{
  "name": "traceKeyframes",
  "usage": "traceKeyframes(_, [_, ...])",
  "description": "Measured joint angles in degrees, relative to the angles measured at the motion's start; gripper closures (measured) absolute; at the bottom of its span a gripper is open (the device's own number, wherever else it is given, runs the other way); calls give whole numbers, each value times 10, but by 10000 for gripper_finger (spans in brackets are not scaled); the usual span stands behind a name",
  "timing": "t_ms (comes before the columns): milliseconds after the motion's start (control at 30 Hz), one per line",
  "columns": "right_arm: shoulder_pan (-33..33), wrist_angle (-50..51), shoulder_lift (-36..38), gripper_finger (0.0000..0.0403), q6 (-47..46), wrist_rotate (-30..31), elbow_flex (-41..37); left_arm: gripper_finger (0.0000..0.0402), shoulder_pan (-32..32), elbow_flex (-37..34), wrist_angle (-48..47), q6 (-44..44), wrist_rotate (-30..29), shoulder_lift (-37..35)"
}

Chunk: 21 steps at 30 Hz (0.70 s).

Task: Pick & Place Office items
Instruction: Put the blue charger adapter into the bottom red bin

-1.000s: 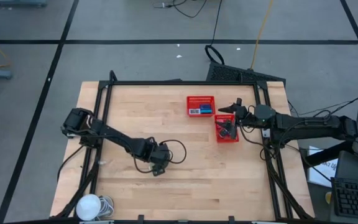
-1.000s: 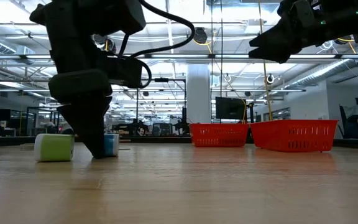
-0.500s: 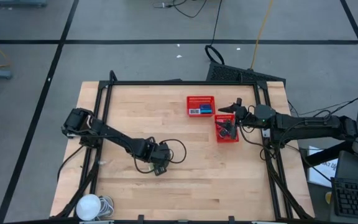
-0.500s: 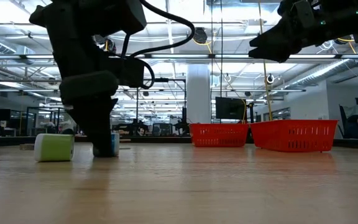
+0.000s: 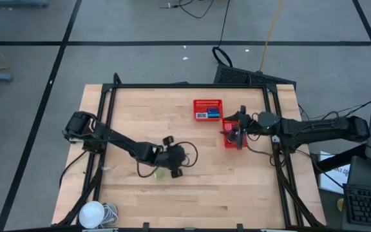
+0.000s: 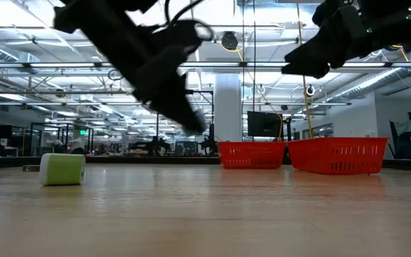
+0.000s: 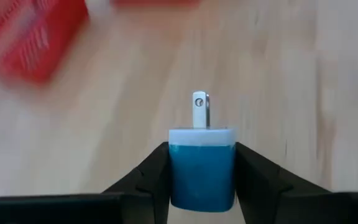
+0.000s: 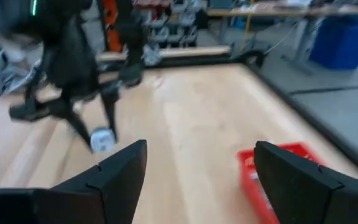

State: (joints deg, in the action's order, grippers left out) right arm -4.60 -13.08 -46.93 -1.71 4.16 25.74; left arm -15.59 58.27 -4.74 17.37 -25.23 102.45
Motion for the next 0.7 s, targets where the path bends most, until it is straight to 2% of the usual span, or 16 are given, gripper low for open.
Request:
traceKeyframes(167, [52, -42, -91, 122, -6, -2, 0, 266, 19, 0, 103, -86, 3, -1])
traceKeyframes(400, [88, -220, -254, 122, 23, -29, 0, 266, 54, 0, 120, -91, 48, -1])
traceKeyframes(567, [79, -313, -321, 122, 37, -29, 0, 266, 58, 0, 136, -91, 60, -1])
traceKeyframes(633, [79, -318, -333, 122, 68, -29, 0, 266, 58, 1, 159, -81, 98, -1])
traceKeyframes(700, [84, -331, -340, 122, 118, -29, 0, 266, 65, 1, 190, -63, 163, -1])
